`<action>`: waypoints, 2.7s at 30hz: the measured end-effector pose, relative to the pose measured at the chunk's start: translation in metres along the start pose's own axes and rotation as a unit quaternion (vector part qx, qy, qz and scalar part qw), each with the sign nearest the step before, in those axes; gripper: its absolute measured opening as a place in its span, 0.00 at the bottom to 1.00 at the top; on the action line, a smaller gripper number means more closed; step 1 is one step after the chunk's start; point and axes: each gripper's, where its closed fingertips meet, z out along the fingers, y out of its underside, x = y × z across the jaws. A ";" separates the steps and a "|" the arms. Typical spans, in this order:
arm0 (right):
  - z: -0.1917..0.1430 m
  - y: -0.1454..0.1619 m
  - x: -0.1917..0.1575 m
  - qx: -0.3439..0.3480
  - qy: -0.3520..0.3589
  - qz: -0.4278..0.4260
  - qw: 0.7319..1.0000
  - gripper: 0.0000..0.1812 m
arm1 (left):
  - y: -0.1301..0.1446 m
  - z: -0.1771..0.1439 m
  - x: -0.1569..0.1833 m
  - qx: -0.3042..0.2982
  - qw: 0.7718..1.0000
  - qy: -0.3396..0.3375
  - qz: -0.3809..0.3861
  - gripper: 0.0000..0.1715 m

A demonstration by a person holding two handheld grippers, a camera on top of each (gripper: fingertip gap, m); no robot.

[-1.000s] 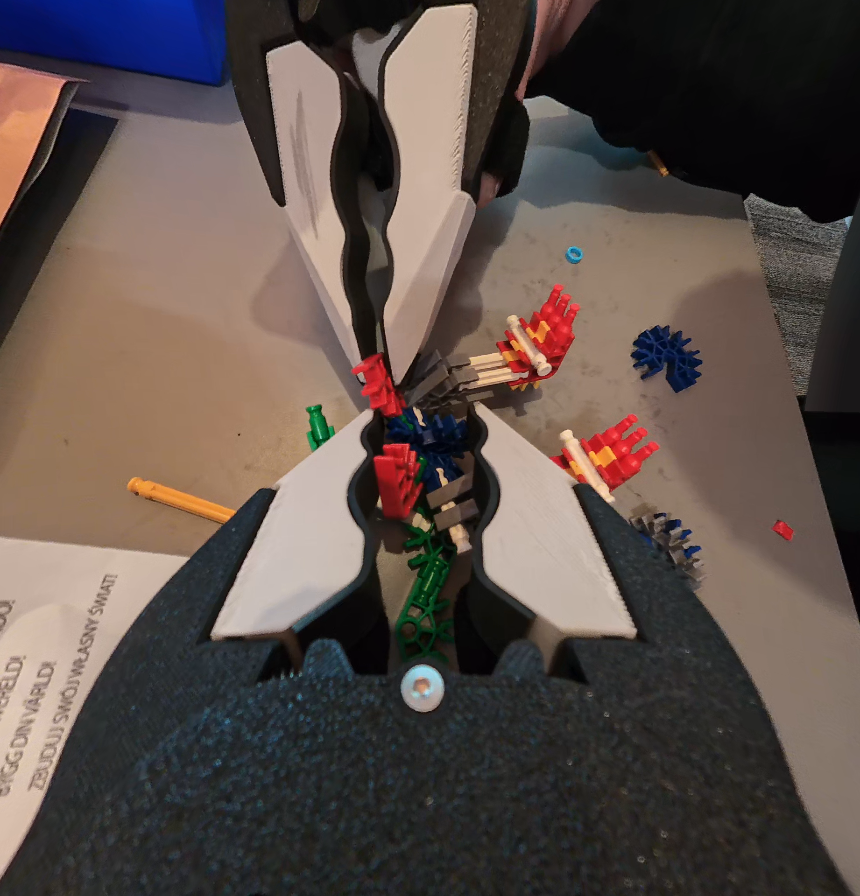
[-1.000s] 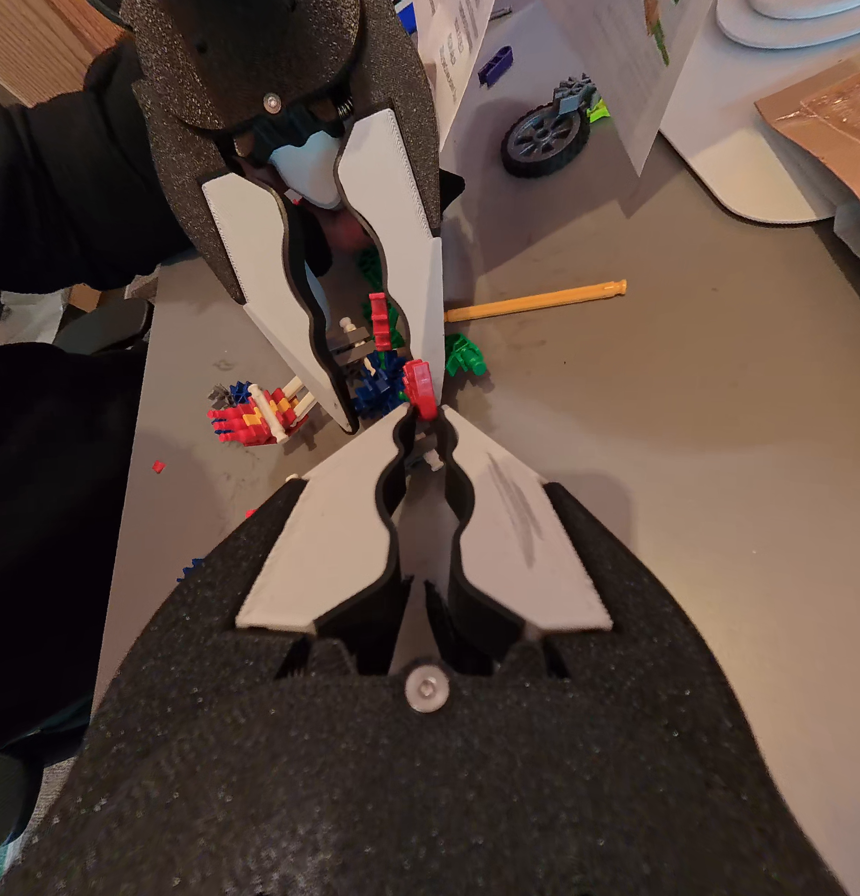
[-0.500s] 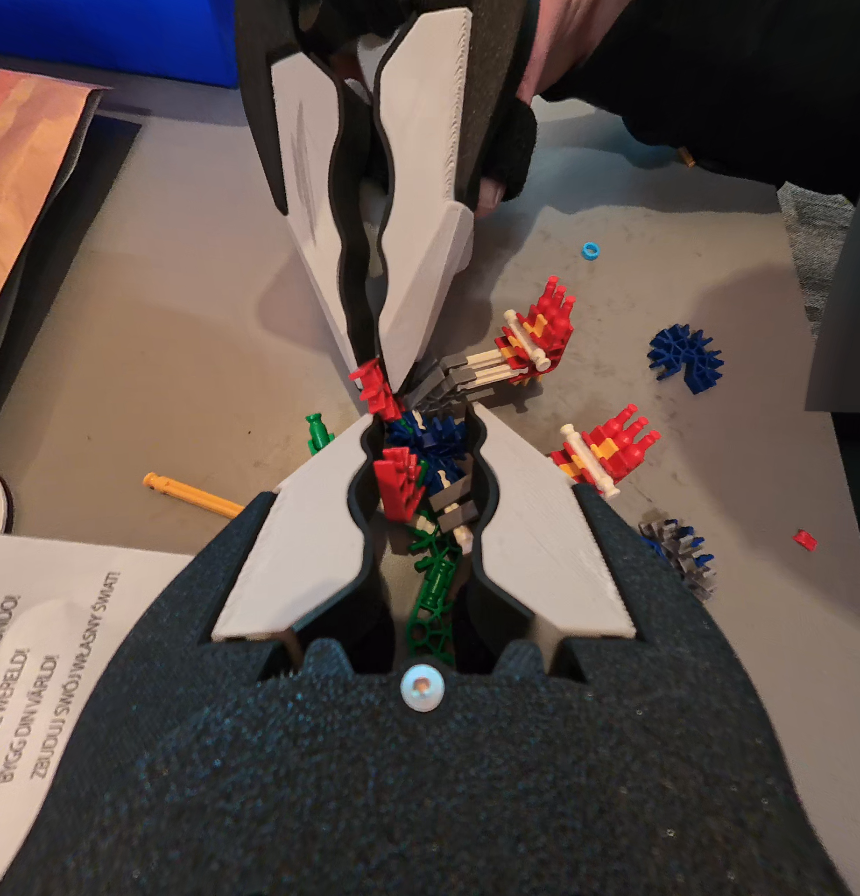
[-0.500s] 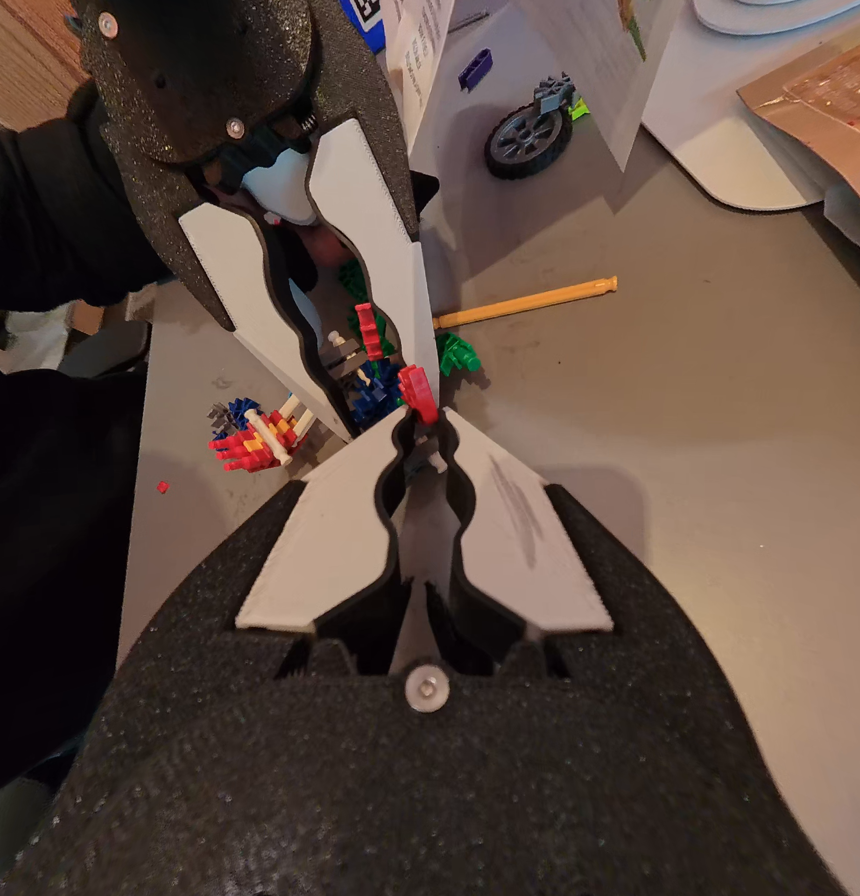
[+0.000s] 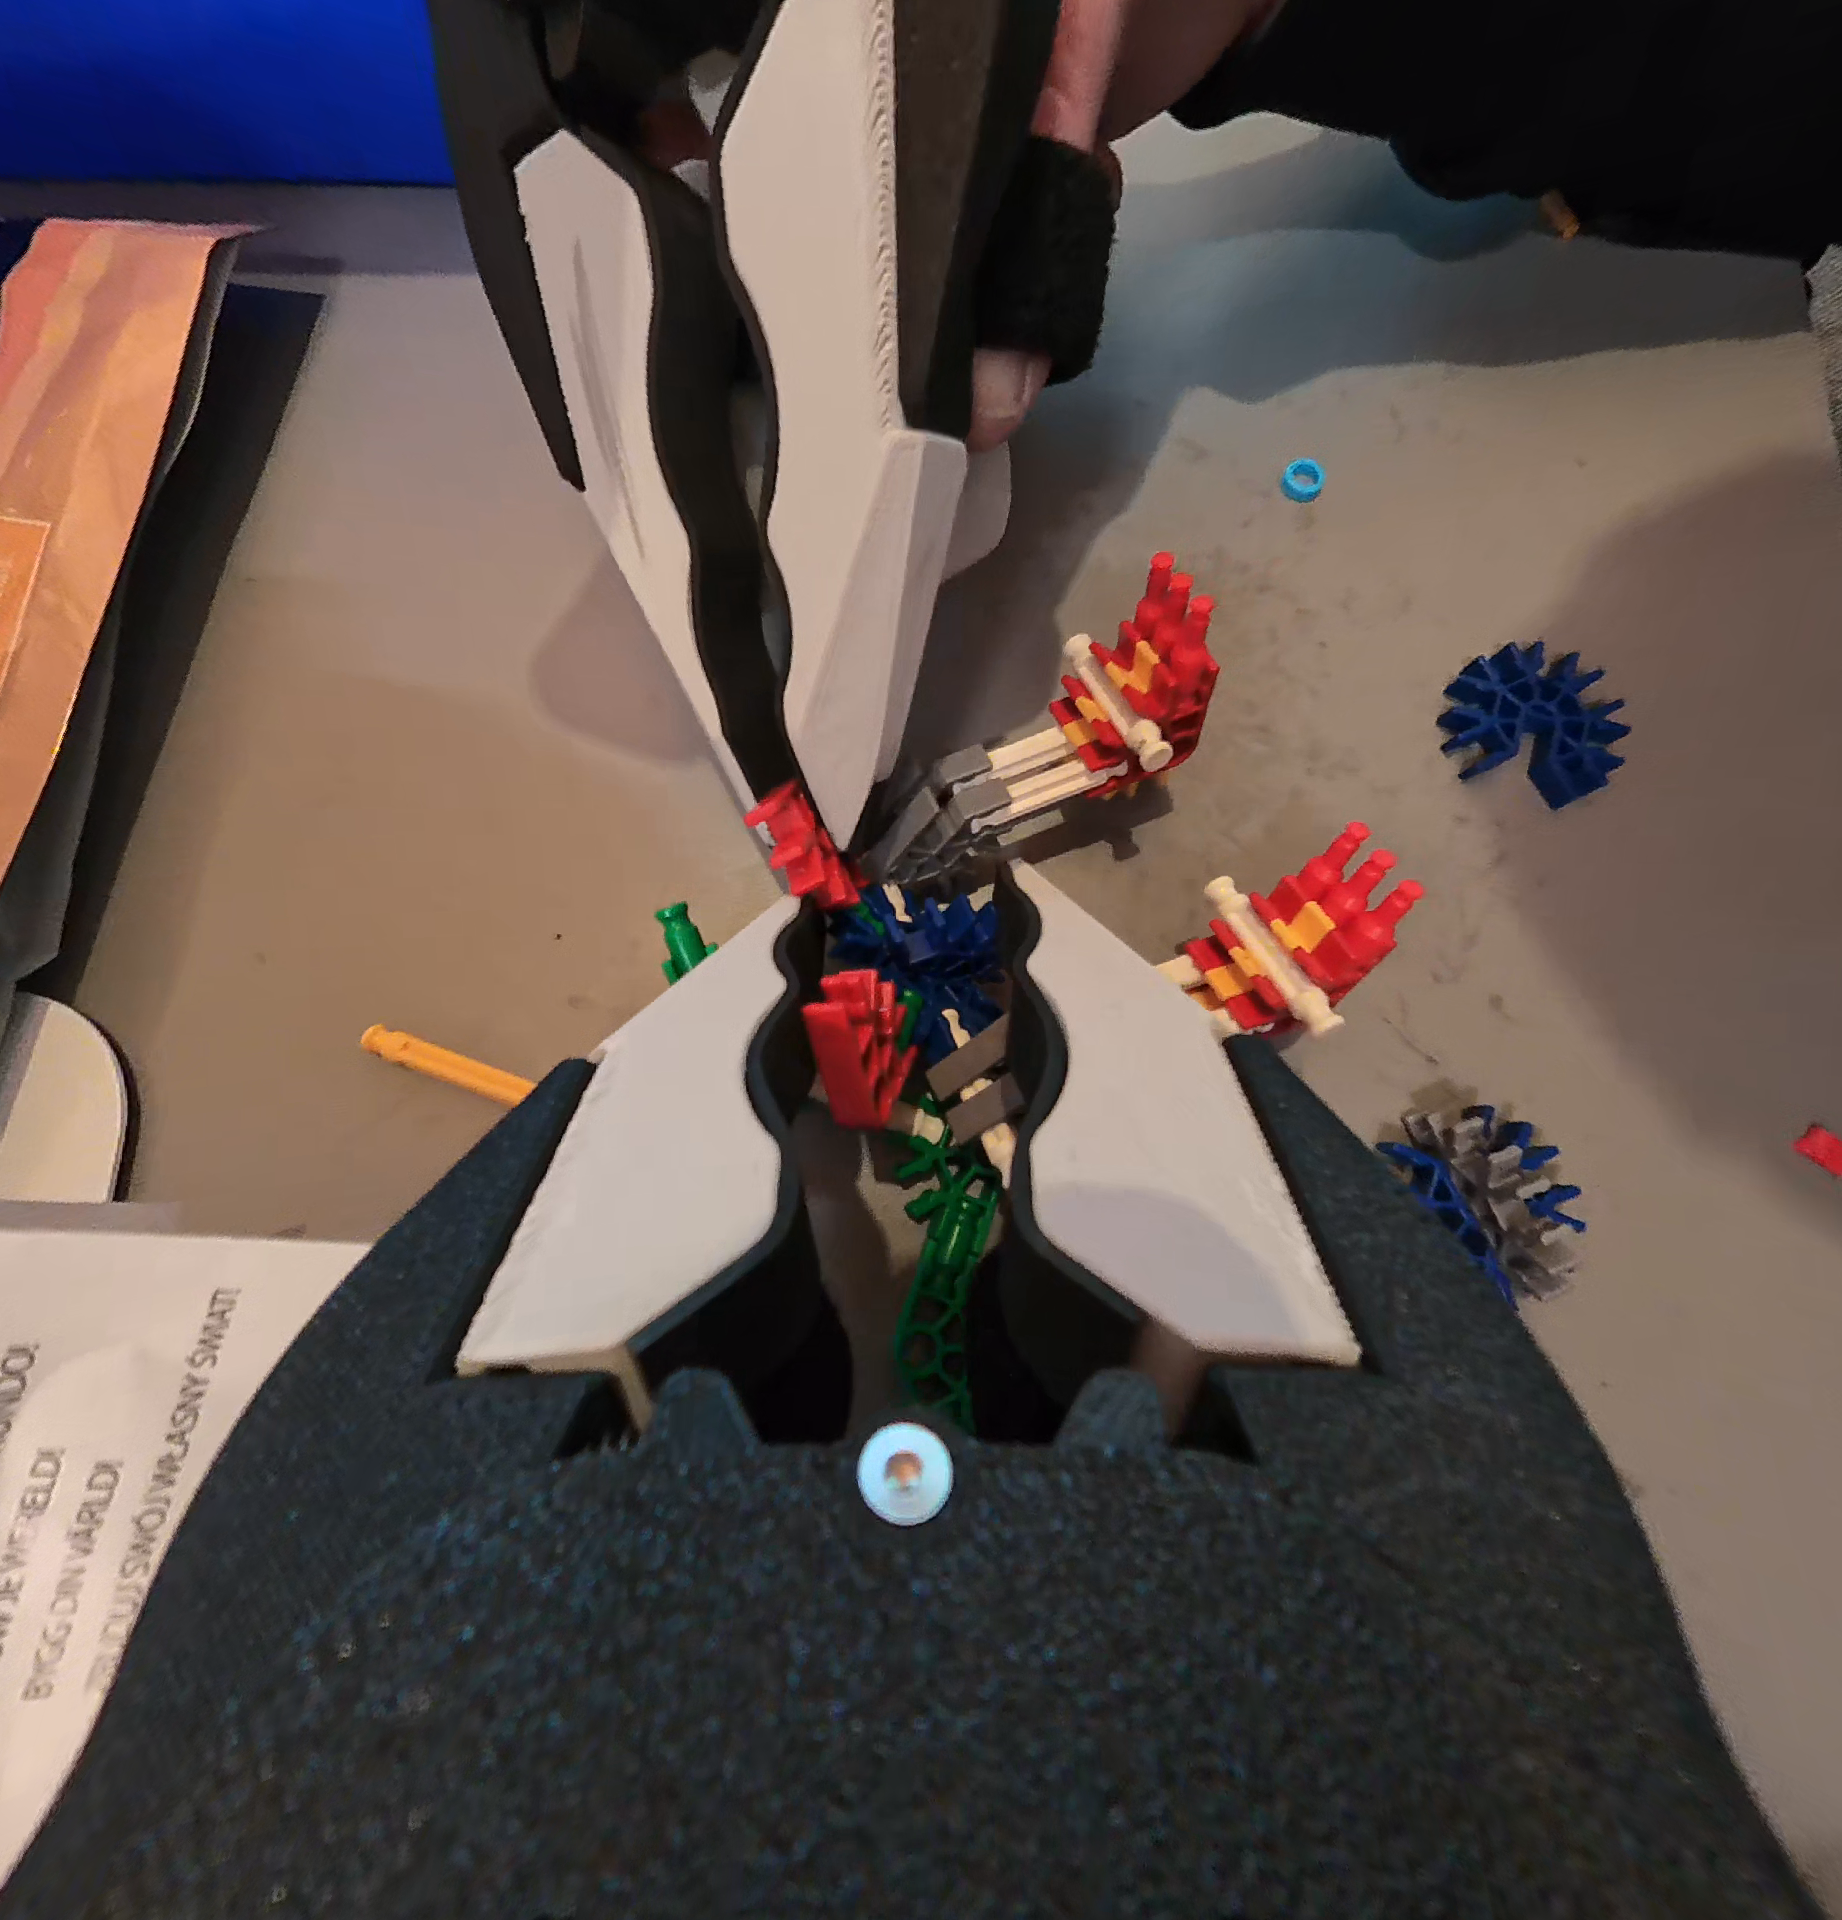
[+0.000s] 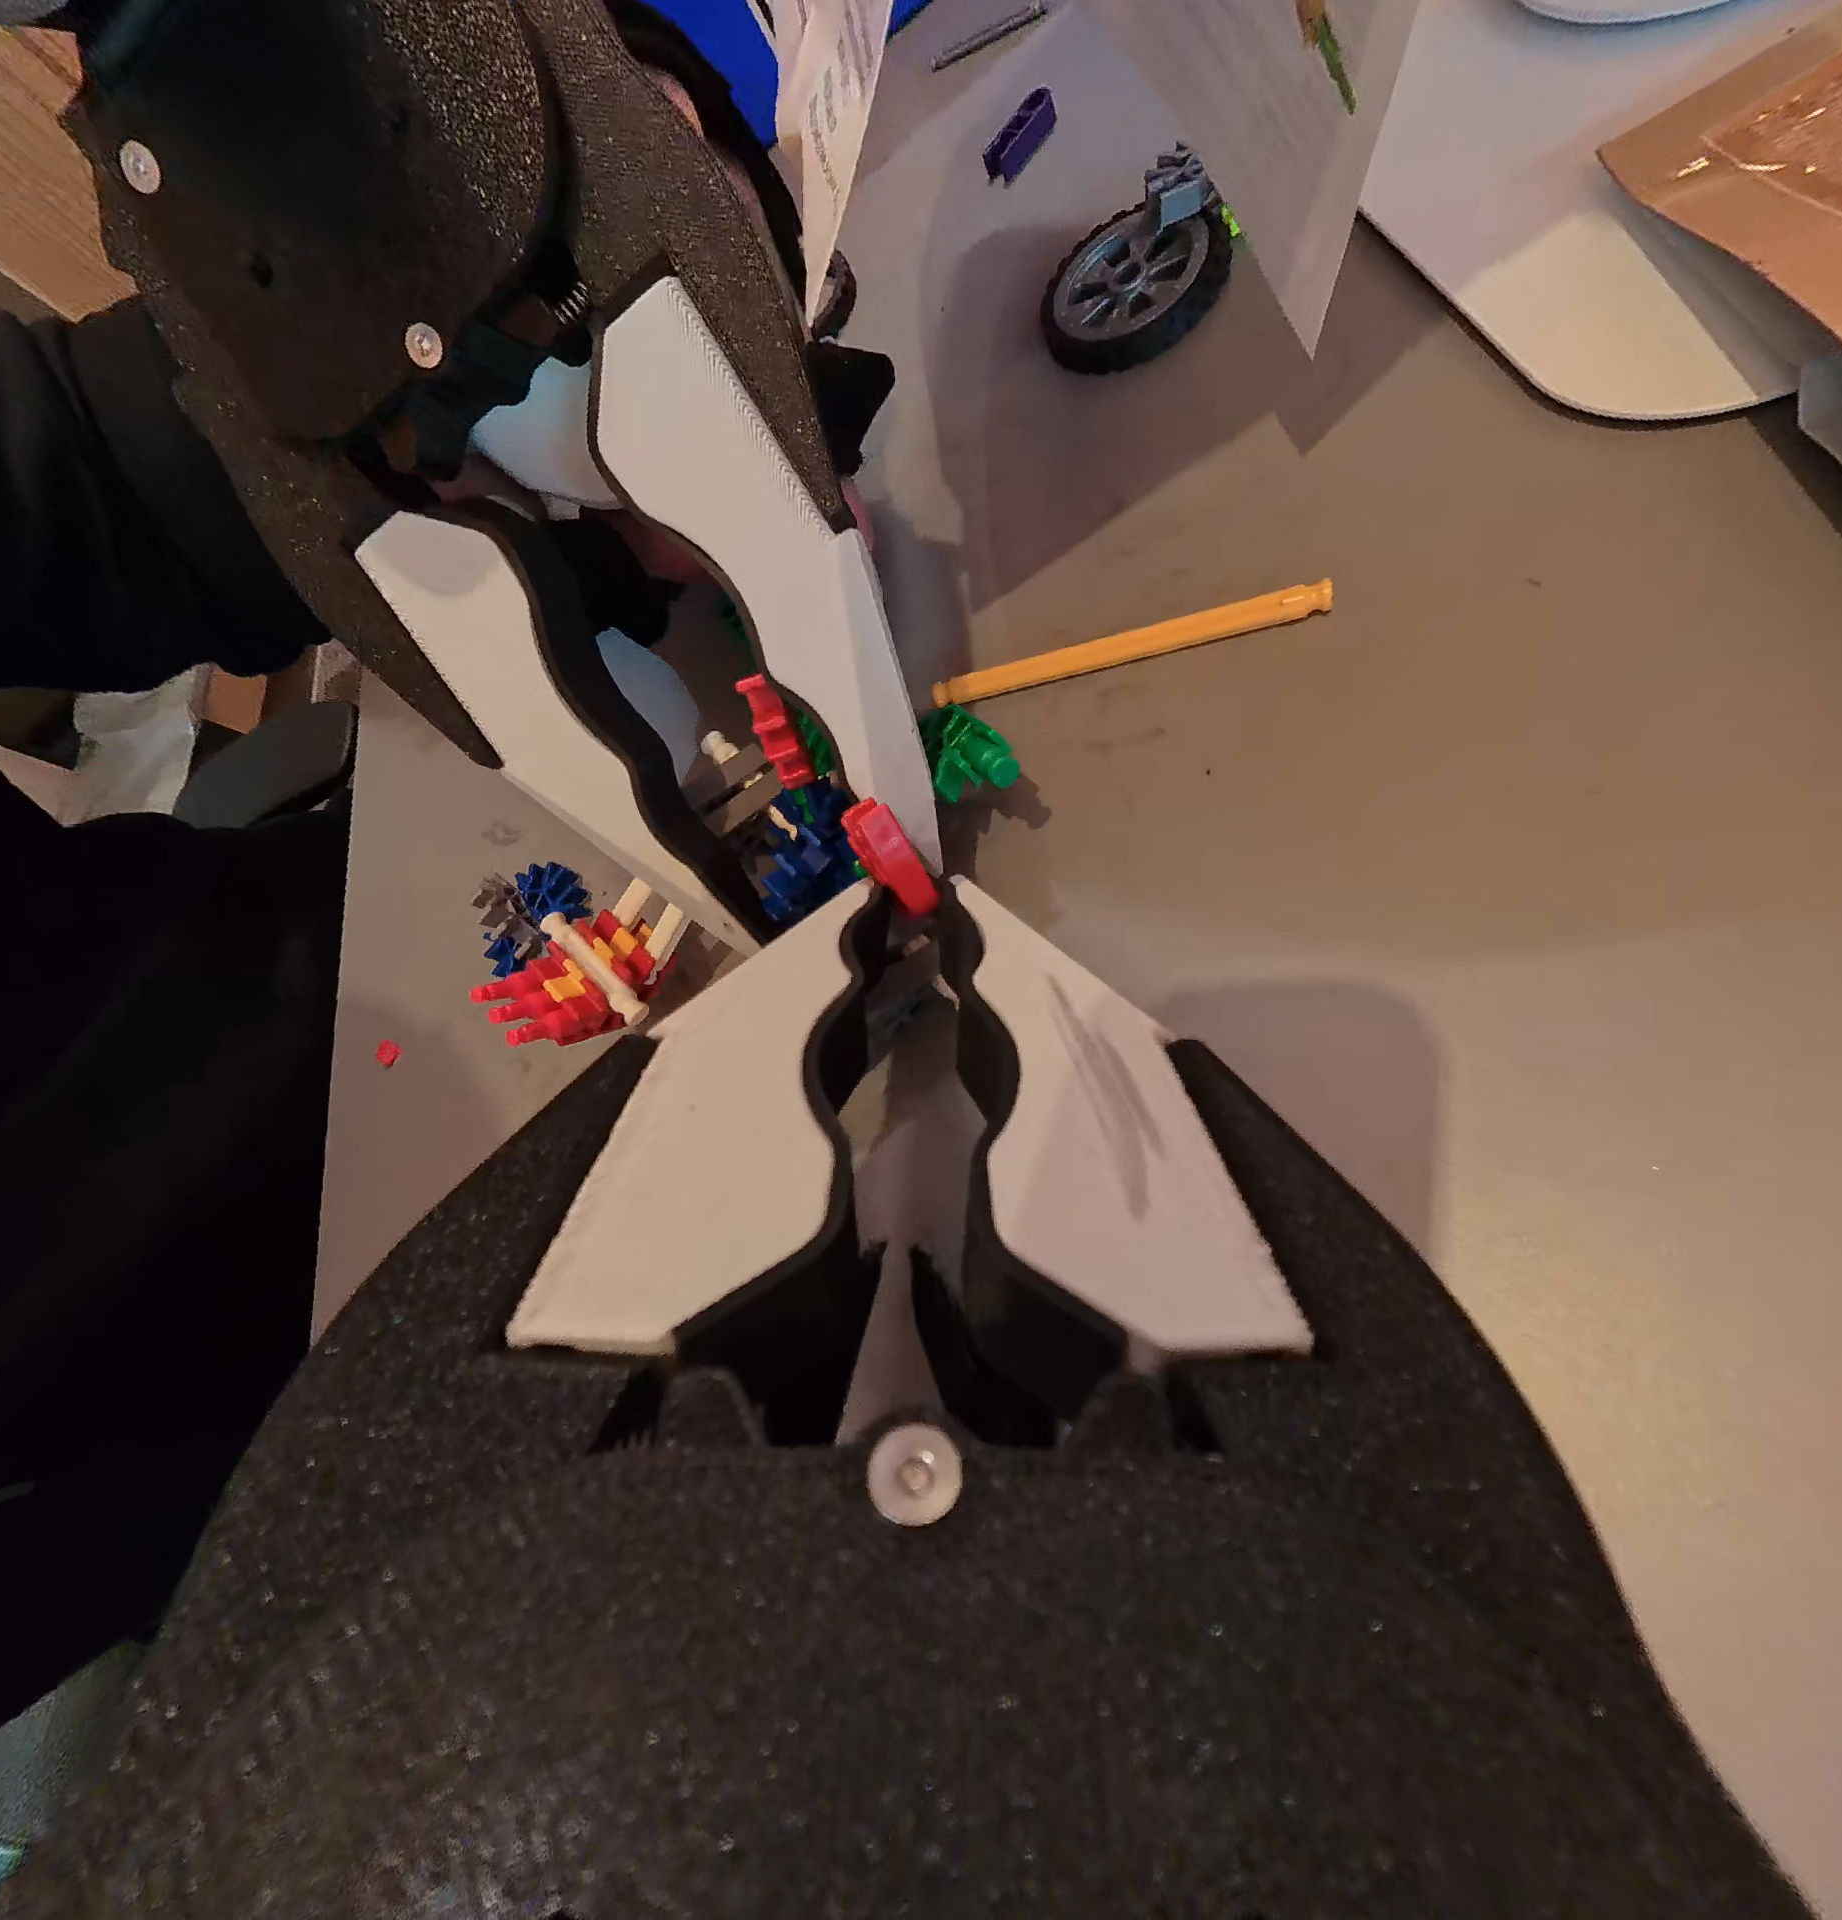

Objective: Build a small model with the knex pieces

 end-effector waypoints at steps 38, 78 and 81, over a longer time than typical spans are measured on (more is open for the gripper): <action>0.009 0.000 -0.004 -0.059 0.034 -0.094 0.993 0.07 | -0.005 0.005 0.005 -0.002 0.999 0.007 0.047 0.15; -0.005 0.019 -0.022 -0.054 -0.033 -0.121 0.991 0.03 | -0.015 -0.011 0.006 0.060 0.996 0.045 0.050 0.14; -0.005 0.018 -0.023 -0.053 -0.032 -0.126 0.990 0.03 | -0.020 -0.013 0.005 0.073 0.995 0.037 0.050 0.09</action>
